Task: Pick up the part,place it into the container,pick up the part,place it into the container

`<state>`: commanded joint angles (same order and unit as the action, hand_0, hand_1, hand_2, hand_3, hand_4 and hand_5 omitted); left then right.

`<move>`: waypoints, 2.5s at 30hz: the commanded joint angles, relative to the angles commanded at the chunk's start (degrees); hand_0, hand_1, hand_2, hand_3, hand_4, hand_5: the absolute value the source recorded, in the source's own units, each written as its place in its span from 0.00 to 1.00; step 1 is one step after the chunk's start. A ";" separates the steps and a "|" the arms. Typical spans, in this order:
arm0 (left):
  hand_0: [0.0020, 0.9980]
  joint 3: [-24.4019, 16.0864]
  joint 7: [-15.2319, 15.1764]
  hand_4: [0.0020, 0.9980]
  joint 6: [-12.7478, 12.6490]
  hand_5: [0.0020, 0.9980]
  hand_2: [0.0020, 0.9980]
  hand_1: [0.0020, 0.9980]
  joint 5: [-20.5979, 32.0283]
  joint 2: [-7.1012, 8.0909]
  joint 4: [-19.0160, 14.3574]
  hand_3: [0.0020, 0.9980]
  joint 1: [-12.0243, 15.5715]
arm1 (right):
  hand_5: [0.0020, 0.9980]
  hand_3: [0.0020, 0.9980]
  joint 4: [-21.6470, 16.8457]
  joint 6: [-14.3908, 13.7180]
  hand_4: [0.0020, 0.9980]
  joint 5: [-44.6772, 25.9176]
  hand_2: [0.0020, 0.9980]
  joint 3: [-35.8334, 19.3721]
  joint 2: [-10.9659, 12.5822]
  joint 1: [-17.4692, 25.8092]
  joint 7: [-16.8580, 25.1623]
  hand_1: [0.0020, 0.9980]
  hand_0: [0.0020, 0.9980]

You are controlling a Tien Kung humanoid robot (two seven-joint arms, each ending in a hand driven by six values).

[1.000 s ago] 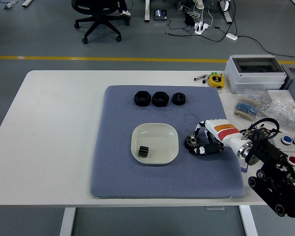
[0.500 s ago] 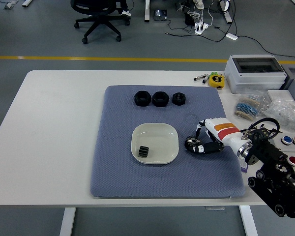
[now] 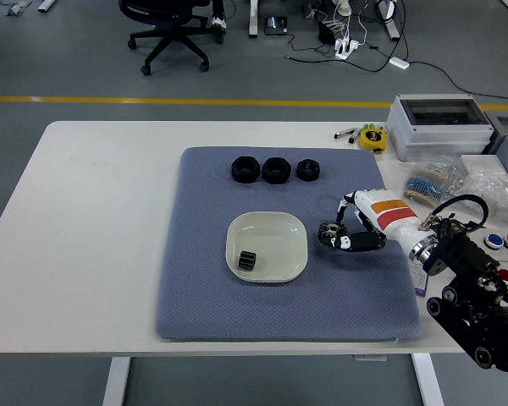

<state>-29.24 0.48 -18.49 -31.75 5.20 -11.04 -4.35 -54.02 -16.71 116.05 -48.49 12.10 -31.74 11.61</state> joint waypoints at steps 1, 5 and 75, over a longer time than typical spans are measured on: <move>0.69 -0.02 0.01 0.61 0.00 0.58 0.66 0.66 -0.03 0.00 0.00 0.55 0.01 | 0.55 0.21 -0.32 -0.05 0.88 0.00 0.03 -0.02 0.00 -0.02 0.01 0.00 0.00; 0.69 -0.03 0.02 0.61 0.02 0.58 0.66 0.66 -0.08 0.01 -0.02 0.55 0.02 | 0.55 0.21 -2.68 -0.22 0.88 0.09 0.03 0.34 -0.16 -0.30 -0.06 0.00 0.00; 0.68 -1.77 0.93 0.61 0.41 0.58 0.66 0.66 -3.05 0.35 -0.10 0.55 0.08 | 0.72 0.81 -11.28 1.16 1.00 -51.24 0.80 -4.38 -0.64 5.76 -0.42 0.75 0.74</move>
<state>-31.01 1.41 -18.08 -34.80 5.55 -11.14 -4.27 -65.30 -15.54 64.81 -52.88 11.47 -25.97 11.19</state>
